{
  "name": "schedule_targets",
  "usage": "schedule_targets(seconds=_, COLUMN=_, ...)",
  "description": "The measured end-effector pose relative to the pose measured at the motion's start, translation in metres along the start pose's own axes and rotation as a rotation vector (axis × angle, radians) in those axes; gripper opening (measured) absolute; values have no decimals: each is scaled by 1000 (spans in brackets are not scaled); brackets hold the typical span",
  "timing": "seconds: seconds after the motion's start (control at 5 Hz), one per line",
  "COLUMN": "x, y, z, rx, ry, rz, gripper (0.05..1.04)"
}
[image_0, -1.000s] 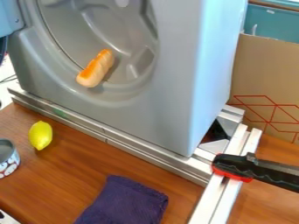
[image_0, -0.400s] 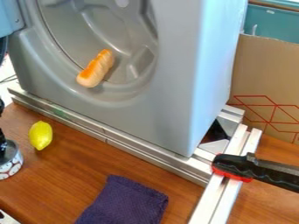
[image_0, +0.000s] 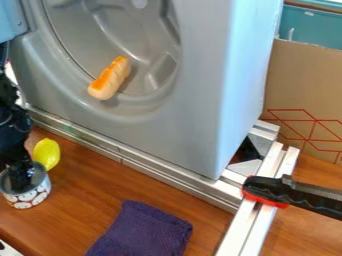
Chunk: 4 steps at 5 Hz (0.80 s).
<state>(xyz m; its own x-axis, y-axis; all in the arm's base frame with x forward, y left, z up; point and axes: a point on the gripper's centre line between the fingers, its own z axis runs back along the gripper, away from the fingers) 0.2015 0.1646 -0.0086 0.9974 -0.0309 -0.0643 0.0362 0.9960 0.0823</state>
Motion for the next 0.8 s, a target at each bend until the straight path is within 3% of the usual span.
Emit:
schedule_targets(seconds=0.4, x=7, y=-68, z=5, rx=-53, ry=38, rz=-102, gripper=1001)
schedule_targets(seconds=0.8, x=2, y=-99, z=5, rx=-99, ry=108, rz=-109, gripper=1001)
